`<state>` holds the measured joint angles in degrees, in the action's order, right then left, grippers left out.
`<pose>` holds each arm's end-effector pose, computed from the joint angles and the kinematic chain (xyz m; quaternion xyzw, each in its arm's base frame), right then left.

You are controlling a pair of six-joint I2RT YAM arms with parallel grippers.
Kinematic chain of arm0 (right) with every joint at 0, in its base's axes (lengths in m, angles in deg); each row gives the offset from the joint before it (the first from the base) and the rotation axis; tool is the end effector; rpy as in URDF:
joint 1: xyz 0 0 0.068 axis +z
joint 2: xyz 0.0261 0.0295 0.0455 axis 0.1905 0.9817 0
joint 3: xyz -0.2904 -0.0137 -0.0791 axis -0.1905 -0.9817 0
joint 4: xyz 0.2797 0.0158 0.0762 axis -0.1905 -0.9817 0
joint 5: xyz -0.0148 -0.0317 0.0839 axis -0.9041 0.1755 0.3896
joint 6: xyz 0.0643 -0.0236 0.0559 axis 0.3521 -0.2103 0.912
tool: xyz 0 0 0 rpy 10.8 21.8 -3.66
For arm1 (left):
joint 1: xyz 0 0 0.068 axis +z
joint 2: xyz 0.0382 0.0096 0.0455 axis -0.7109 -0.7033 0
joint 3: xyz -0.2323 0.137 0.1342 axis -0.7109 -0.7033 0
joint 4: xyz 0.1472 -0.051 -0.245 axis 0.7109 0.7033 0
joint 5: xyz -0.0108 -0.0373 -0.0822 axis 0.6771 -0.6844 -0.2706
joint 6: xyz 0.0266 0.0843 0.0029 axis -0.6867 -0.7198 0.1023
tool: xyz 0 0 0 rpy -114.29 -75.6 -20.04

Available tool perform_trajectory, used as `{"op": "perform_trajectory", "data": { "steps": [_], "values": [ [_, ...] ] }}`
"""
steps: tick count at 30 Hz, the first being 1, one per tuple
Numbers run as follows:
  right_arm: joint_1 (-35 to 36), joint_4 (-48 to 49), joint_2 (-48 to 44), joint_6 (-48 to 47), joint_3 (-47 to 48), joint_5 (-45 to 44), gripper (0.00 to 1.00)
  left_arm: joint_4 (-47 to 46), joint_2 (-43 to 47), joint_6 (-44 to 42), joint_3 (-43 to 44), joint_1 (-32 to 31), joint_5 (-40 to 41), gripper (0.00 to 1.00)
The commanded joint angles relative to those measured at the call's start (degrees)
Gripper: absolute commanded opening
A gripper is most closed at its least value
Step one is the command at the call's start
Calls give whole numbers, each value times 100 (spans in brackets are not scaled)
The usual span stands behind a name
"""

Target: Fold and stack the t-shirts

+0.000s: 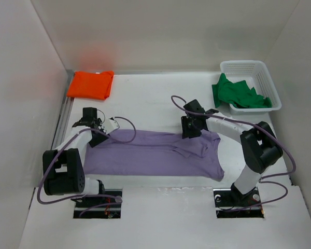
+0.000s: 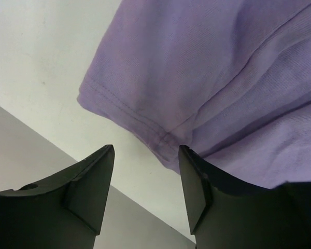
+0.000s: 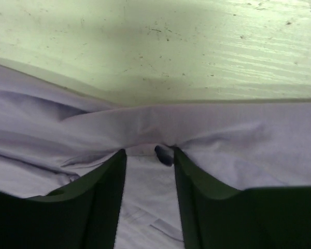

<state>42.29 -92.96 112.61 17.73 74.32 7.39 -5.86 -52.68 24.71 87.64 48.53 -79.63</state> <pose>0.3271 0.1980 0.1589 -0.0559 0.9731 0.1001 0.1999 0.2875 0.0220 0.1435 0.4766 0.8510 0.1487 0.1626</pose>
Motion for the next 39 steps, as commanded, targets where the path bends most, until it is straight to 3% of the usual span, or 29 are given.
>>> {"op": "perform_trajectory", "data": {
  "steps": [1, 5, 8, 16, 23, 28, 33, 39],
  "values": [
    [11, 379, 181, -105, 192, 167, 43, -73, 319, 53, 506, -27, -32, 53],
    [46, 309, 157, -26, 87, 300, 16, 269, 319, 474, 1173, -273, -119, 55],
    [98, 195, -212, 123, -80, 264, 10, 490, 249, 791, 1613, -475, -207, 56],
    [872, -280, -1144, 739, -651, 308, 11, 859, -41, 1337, 2212, -1556, -497, 56],
    [1390, -806, -1627, 792, -950, 1012, 25, 982, -348, 1319, 2370, -2768, -928, 56],
    [1479, -1194, -3040, 1388, -1353, 950, 31, 895, -630, 1328, 2441, -3480, -1270, 55],
    [164, -1519, -4737, 2153, -2065, 135, 33, 501, -884, 1162, 2291, -4429, -1640, 55],
    [-613, -853, -4662, 2067, -2444, -227, 34, -151, -1491, 433, 2361, -5335, -1815, 54]
  ]
}}
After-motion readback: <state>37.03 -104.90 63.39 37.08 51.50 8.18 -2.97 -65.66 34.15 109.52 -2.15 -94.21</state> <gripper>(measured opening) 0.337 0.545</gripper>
